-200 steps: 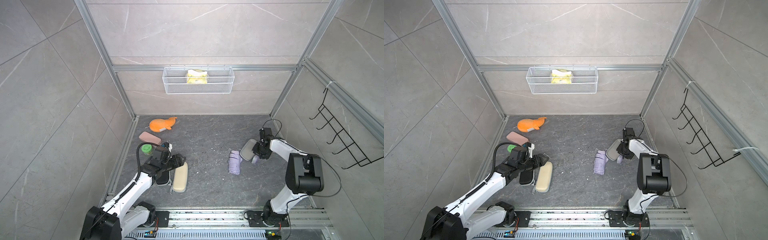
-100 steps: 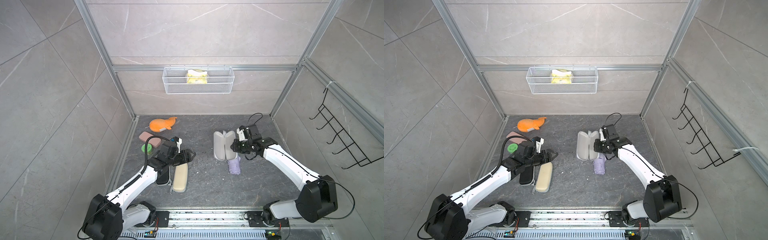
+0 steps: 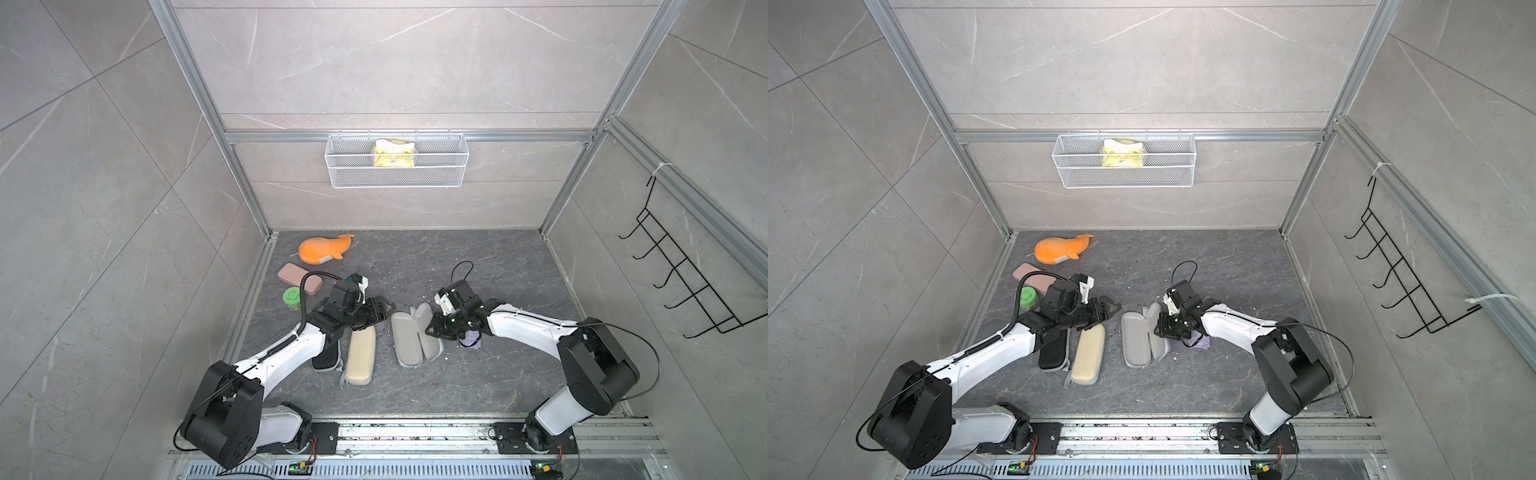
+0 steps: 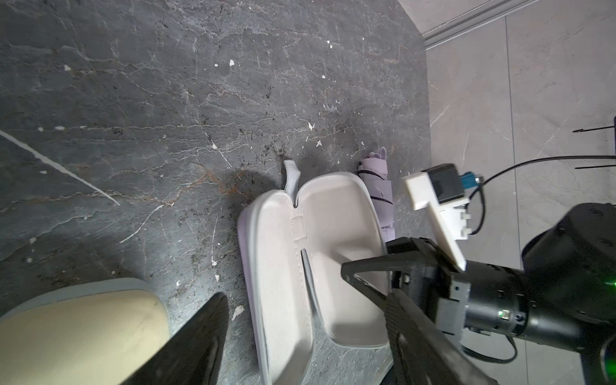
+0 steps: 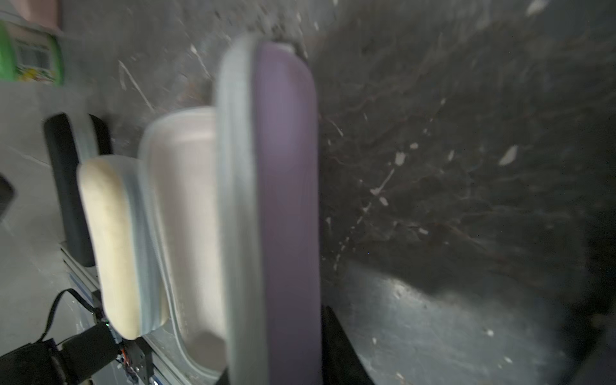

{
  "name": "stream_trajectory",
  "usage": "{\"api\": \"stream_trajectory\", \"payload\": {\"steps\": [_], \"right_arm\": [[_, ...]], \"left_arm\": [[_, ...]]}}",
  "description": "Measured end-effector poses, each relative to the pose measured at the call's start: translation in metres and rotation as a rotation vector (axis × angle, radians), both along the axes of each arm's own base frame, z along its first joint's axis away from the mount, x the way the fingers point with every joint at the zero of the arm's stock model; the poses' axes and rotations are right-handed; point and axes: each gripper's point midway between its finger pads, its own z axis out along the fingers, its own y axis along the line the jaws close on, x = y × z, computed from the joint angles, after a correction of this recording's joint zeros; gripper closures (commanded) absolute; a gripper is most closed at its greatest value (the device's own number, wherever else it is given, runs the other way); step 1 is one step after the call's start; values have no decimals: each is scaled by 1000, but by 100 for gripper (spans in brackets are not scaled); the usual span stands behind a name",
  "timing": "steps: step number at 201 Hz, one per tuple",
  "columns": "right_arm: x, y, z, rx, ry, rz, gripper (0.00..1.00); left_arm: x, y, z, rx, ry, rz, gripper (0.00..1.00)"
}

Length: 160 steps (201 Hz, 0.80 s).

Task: Put umbrellas into zippered umbrella sleeves
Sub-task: Place the umbrella sleeve at the center of the board, then pick up the umbrella from the center of the board.

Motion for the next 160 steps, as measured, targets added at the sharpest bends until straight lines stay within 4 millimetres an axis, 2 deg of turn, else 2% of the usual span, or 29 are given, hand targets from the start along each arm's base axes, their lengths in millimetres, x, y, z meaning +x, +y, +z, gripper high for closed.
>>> {"api": "stream_trajectory", "payload": {"steps": [21, 46, 70, 94, 115, 134, 160], "right_arm": [[-5, -10, -16, -39, 52, -23, 45], [-5, -22, -10, -98, 33, -26, 30], [-4, -36, 11, -166, -19, -24, 24], [8, -44, 41, -212, -105, -16, 20], [18, -53, 60, -254, -162, -13, 16], [24, -73, 64, -326, -190, -34, 13], [25, -109, 54, -472, -181, -65, 4]], "left_arm": [[-2, -6, -13, 20, 26, -14, 27], [-8, -13, -29, 47, 61, -37, 27], [-10, -18, -34, 56, 70, -50, 27], [-10, -20, -38, 61, 76, -55, 27], [-10, -19, -41, 69, 81, -51, 28], [-10, -18, -42, 76, 82, -51, 27], [-10, -16, -41, 86, 76, -47, 27]]}}
